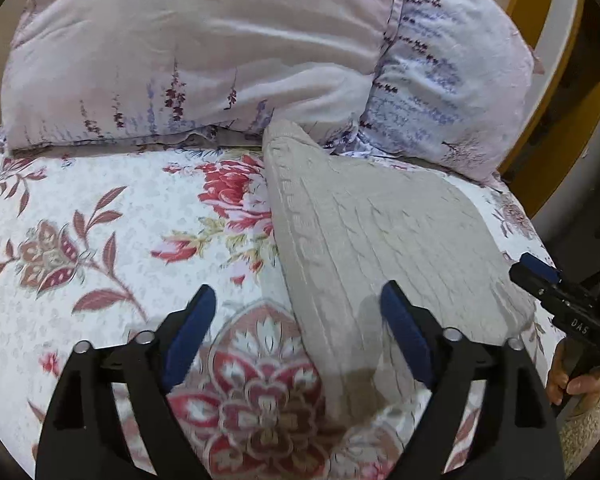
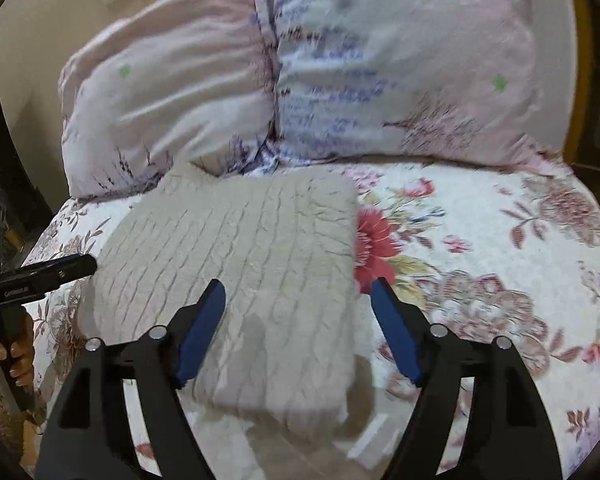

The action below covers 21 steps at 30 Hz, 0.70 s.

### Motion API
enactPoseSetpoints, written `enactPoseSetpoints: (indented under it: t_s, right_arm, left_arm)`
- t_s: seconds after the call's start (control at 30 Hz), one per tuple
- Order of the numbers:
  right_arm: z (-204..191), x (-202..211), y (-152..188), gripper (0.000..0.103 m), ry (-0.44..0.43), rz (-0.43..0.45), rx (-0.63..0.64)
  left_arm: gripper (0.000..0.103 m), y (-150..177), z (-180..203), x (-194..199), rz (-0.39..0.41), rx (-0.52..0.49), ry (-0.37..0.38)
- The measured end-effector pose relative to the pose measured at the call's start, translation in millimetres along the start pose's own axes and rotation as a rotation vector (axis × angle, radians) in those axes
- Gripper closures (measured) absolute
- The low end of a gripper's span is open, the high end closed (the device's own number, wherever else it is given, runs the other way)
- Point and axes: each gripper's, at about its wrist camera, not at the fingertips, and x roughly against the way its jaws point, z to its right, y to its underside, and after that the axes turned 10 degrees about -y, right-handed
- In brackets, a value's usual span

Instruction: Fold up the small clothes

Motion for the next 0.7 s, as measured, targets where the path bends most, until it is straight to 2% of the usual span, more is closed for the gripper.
enactPoseSetpoints:
  t_s: [0.13,0.3,0.53,0.7]
  right_arm:
    - [3,19,15,0.015,0.039,0.044,-0.025]
    - [5,28,31,0.002,0.108,0.05,-0.063]
    - [9,19,46,0.002,0.133,-0.036,-0.146]
    - [4,14,57,0.002,0.124,-0.076,-0.152]
  left_arm:
    - [0.01,18,-2,11,0.028,0.015,-0.04]
    - [0.006,38,0,14,0.012,0.022,-0.11]
    - [0.001,54,14,22,0.029,-0.024,-0.19]
    - [0.001,64,23,16,-0.025,-0.05,-0.202]
